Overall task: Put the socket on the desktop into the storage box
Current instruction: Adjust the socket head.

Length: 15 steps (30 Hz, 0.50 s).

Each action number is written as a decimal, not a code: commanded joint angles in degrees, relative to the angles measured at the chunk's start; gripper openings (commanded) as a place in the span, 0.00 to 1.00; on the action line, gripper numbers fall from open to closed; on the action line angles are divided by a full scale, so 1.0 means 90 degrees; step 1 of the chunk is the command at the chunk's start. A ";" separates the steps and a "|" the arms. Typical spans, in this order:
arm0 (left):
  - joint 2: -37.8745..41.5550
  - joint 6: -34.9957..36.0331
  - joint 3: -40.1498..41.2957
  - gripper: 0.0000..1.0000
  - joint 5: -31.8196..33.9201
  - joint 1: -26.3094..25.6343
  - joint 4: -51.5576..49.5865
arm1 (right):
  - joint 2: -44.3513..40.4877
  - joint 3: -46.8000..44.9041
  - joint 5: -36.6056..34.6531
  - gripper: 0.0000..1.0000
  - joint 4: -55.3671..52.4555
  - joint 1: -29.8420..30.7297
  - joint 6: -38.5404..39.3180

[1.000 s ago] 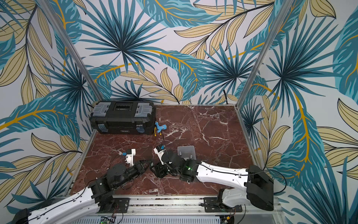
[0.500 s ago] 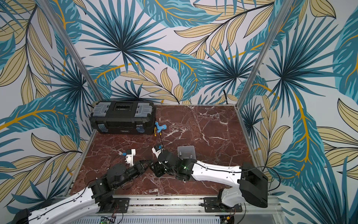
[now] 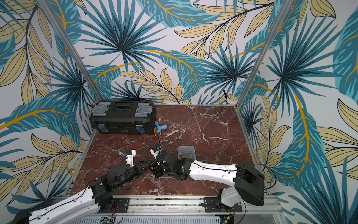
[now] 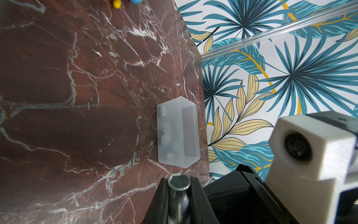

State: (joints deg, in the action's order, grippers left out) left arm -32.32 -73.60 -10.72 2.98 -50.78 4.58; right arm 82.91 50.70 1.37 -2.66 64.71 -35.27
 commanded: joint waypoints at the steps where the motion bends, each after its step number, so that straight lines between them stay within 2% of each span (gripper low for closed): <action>1: 0.0085 0.0014 0.0166 0.00 -0.0087 0.0018 0.0155 | 0.0036 0.0031 -0.0031 0.16 -0.0008 -0.0007 0.0089; 4: 0.0090 0.0060 0.0166 0.00 -0.0056 0.0018 0.0067 | -0.0053 0.0048 -0.0151 0.03 -0.0135 -0.0002 0.0133; 7: 0.0095 0.0228 0.0064 0.01 0.0022 0.0015 -0.0221 | -0.0190 0.0060 -0.0309 0.00 -0.0388 -0.0002 0.0284; 9: 0.0002 0.0591 -0.0193 0.34 -0.0094 0.0026 -0.0658 | -0.0288 0.0094 -0.0398 0.00 -0.0651 -0.0002 0.0461; 11: -0.0230 0.1026 -0.0612 0.53 -0.0330 0.0061 -0.1223 | -0.0376 0.0099 -0.0461 0.00 -0.0868 0.0011 0.0636; 12: -0.0384 0.1237 -0.0856 0.57 -0.0408 0.0082 -0.1540 | -0.0442 0.0090 -0.0492 0.00 -0.0962 0.0008 0.0715; 15: -0.0781 0.1464 -0.1217 0.58 -0.0709 0.0173 -0.1885 | -0.0590 0.0063 -0.0608 0.00 -0.1303 0.0013 0.0876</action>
State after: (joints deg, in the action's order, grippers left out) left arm -37.26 -65.69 -16.75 -0.34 -50.09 -5.85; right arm 80.05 50.72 -1.63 -10.11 64.77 -30.50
